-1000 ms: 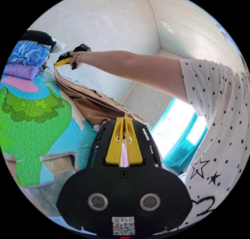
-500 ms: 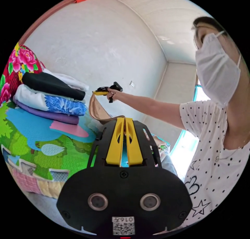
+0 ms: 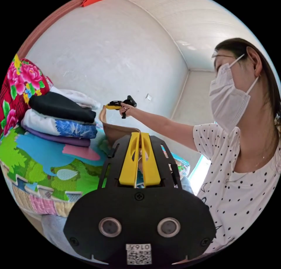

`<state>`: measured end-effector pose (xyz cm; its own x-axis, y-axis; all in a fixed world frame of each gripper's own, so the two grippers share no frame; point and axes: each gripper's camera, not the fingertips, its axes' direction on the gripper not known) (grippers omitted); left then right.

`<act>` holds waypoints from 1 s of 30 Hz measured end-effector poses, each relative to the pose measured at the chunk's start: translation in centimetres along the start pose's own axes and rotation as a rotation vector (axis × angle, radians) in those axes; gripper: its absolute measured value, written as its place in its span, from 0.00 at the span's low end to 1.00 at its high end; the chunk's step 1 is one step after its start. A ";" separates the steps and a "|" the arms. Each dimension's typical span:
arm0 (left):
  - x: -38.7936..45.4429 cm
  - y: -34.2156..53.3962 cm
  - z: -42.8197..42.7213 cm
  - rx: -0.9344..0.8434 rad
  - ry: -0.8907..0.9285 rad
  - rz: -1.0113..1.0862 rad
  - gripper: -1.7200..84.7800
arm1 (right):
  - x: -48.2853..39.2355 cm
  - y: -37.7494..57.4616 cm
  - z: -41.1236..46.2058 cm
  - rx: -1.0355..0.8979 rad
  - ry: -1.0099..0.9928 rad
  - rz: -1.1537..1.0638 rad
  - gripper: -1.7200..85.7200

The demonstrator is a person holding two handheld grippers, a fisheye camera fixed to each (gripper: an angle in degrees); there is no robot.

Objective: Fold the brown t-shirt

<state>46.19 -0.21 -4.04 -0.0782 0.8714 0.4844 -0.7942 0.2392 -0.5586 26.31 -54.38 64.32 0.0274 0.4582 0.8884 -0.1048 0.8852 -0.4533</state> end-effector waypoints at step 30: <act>36.4 -9.7 44.3 -0.567 0.329 0.401 0.01 | 37.7 38.8 -34.4 0.116 0.326 0.244 0.02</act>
<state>24.35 10.25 48.81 -0.0410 0.9992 -0.0038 -0.3052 -0.0161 -0.9522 57.46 -0.04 77.73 0.2989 0.6710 0.6785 -0.2582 0.7414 -0.6194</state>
